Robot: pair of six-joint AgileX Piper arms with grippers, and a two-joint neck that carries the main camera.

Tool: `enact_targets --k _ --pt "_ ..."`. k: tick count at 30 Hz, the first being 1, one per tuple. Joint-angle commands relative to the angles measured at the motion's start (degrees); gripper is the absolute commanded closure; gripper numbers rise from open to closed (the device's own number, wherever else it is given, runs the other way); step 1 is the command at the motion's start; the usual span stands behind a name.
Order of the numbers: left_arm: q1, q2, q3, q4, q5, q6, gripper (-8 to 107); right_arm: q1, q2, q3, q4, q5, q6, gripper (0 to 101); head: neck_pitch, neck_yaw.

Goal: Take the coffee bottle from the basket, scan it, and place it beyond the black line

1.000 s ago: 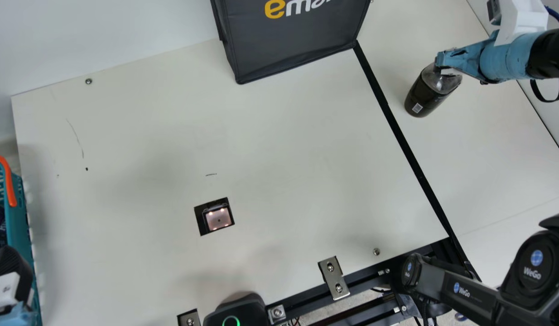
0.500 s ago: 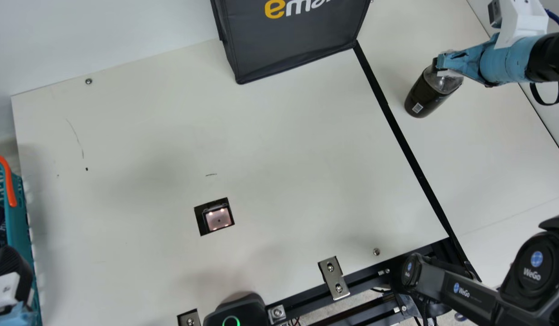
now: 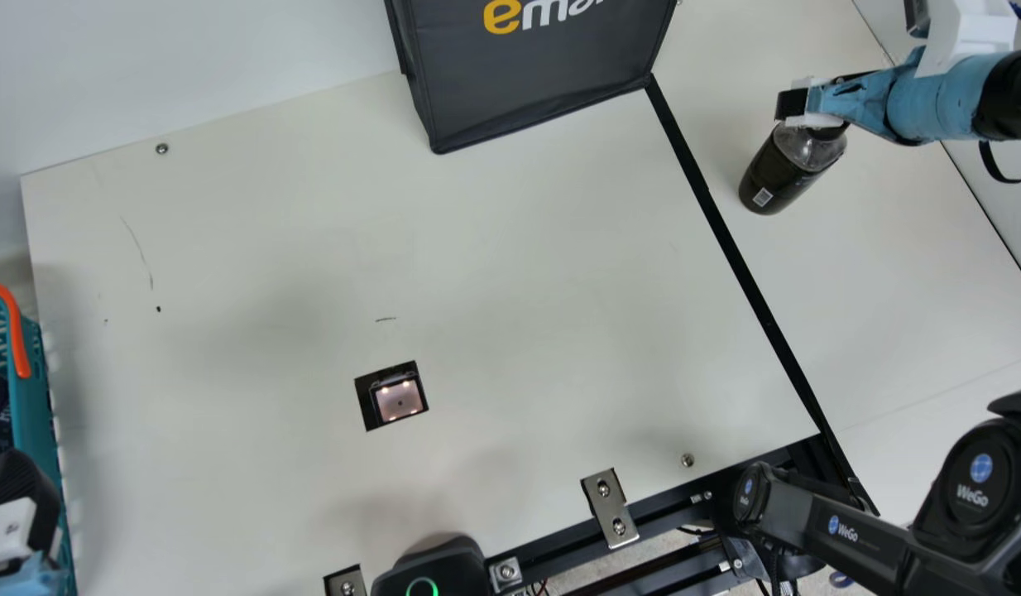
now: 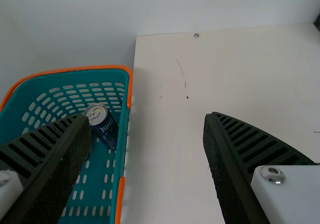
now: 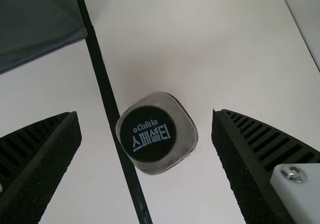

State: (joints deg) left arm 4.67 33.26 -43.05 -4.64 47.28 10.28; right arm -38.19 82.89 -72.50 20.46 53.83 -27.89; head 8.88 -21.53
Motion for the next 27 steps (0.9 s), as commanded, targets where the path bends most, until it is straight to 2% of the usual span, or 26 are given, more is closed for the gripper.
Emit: enact_targets --k 1,11,14,19,27 --pt "0.0 0.0 0.0 0.0 0.0 0.0 9 0.0 -0.1 -0.6 0.2 0.2 -0.1 10 -1.0 0.0" --pt "0.0 0.0 0.0 0.0 0.0 0.0 9 1.8 -0.8 -4.1 3.0 1.3 -0.7 10 -1.0 0.0" --pt "0.0 0.0 0.0 0.0 0.0 0.0 26 3.1 -1.1 -5.0 3.5 1.5 -0.8 10 -1.0 0.0" --pt "0.0 0.0 0.0 0.0 0.0 0.0 10 6.1 -2.0 -6.1 4.0 1.8 -0.7 10 -1.0 0.0" --pt "0.0 0.0 0.0 0.0 0.0 0.0 9 12.4 -3.4 -6.9 3.3 1.8 0.9 10 -1.0 0.0"
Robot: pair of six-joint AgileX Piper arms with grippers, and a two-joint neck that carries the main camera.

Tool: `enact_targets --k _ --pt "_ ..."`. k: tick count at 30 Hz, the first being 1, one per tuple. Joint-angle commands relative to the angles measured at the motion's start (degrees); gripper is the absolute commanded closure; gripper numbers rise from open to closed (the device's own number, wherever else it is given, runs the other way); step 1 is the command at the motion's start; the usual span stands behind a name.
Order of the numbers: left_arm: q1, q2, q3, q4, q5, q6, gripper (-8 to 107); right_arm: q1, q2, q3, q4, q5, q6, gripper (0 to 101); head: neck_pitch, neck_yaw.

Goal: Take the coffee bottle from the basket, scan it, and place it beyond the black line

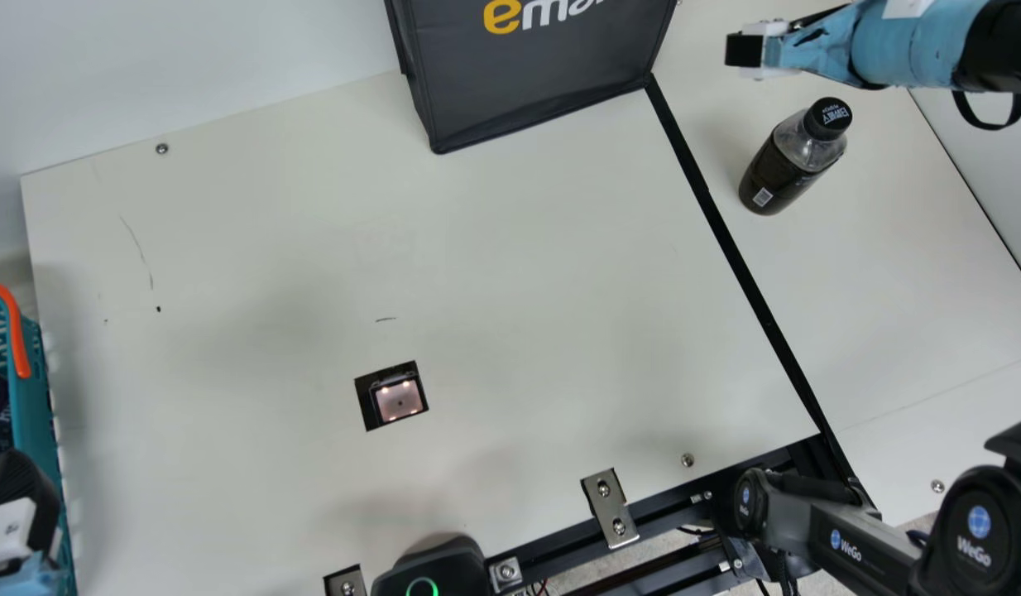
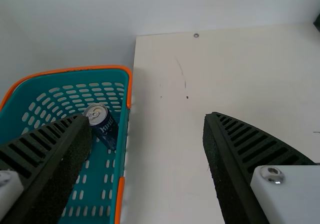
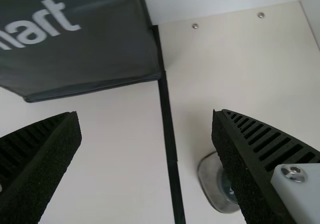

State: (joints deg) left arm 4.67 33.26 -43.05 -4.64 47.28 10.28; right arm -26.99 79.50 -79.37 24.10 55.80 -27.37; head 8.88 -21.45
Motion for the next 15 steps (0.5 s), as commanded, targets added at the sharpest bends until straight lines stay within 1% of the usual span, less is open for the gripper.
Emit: enact_targets --k 1,7,15 --pt "0.0 0.0 0.0 0.0 0.0 0.0 9 2.1 -0.2 -0.1 -0.6 -0.2 0.7 10 -1.0 -0.1" --pt "0.0 0.0 0.0 0.0 0.0 0.0 9 7.3 -0.9 -0.5 -2.3 -0.7 3.1 10 -1.0 -0.1" --pt "0.0 0.0 0.0 0.0 0.0 0.0 9 14.0 -1.5 -0.8 -6.1 -1.9 7.6 10 -1.0 -0.1"
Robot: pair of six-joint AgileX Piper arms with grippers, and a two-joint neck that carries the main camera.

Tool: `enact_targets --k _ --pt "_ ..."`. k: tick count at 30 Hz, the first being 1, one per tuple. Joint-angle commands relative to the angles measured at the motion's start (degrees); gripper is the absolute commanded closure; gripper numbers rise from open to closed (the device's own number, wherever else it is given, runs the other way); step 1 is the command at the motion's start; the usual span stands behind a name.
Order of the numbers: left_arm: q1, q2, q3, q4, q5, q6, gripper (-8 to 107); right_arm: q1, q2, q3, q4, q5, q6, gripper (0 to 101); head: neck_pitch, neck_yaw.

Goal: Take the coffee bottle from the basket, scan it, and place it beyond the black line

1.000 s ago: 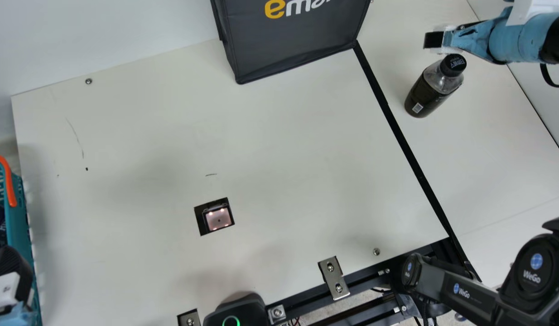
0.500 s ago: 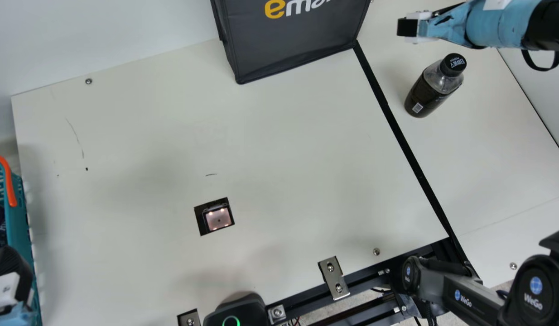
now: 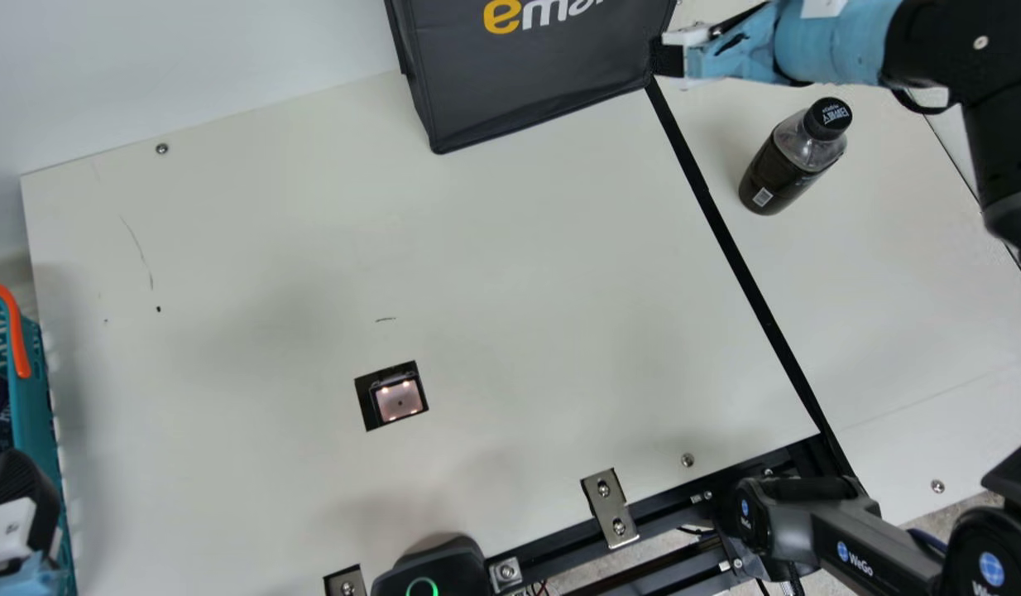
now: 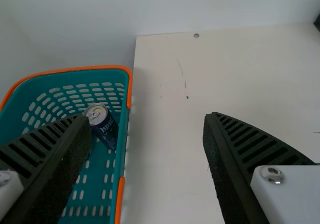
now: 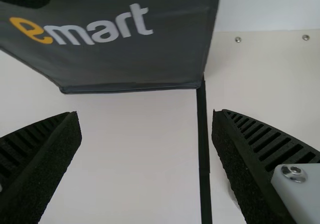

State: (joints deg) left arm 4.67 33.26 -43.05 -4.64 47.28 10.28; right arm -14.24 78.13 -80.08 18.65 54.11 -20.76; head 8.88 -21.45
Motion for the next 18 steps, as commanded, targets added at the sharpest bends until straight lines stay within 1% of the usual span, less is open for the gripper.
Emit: enact_targets --k 1,12,18 --pt "0.0 0.0 0.0 0.0 0.0 0.0 9 2.0 -0.2 -0.1 -1.2 -0.4 1.7 10 -1.0 -0.1" --pt "0.0 0.0 0.0 0.0 0.0 0.0 9 9.5 -0.9 -0.5 -6.9 -1.5 9.9 10 -1.0 -0.1" --pt "0.0 0.0 0.0 0.0 0.0 0.0 9 12.2 -1.6 -0.5 -9.0 -1.6 12.6 10 -1.0 -0.1"
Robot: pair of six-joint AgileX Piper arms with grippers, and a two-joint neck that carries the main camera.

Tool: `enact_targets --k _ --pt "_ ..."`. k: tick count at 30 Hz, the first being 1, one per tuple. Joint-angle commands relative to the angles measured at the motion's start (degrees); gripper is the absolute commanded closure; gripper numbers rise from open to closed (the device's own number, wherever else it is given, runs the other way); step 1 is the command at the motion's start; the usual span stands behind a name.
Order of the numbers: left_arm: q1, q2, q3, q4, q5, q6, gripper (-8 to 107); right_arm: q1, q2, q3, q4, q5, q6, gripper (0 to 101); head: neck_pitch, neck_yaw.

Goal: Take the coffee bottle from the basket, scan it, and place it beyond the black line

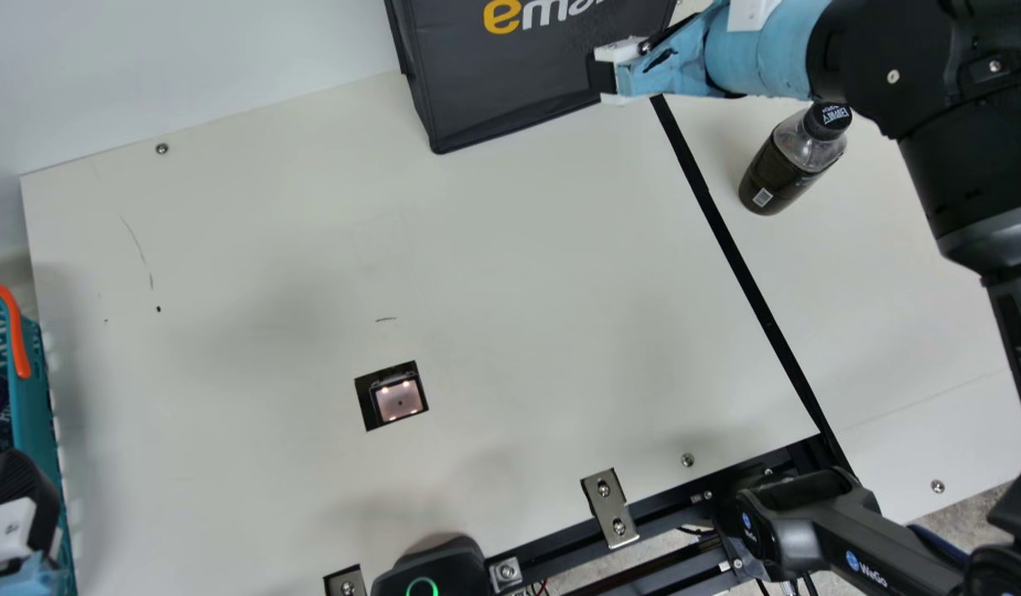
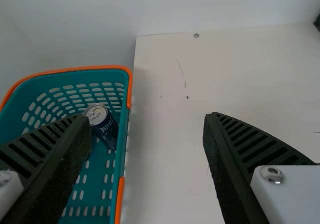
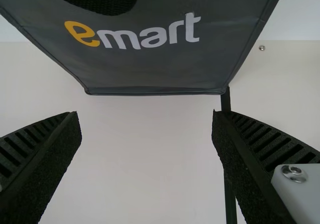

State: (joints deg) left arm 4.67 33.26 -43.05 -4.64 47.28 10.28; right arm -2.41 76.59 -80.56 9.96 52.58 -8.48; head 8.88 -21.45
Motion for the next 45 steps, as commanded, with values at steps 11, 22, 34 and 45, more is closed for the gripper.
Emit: enact_targets --k 11,22,34,45 --pt "0.0 0.0 0.0 0.0 0.0 0.0 9 2.9 -1.8 -0.2 -3.2 0.3 2.9 10 -1.0 -0.1" --pt "-0.7 1.2 -3.0 0.4 2.6 -0.9 9 4.3 -5.8 0.8 -5.7 2.2 5.0 10 -1.0 3.9" --pt "-3.6 5.8 -15.0 1.8 12.9 -4.4 9 3.8 -17.8 5.0 -7.9 8.5 5.5 10 -1.0 19.9" --pt "-6.3 10.1 -25.9 3.2 22.2 -7.6 9 3.3 -28.9 9.0 -9.8 14.3 6.0 10 -1.0 19.9"
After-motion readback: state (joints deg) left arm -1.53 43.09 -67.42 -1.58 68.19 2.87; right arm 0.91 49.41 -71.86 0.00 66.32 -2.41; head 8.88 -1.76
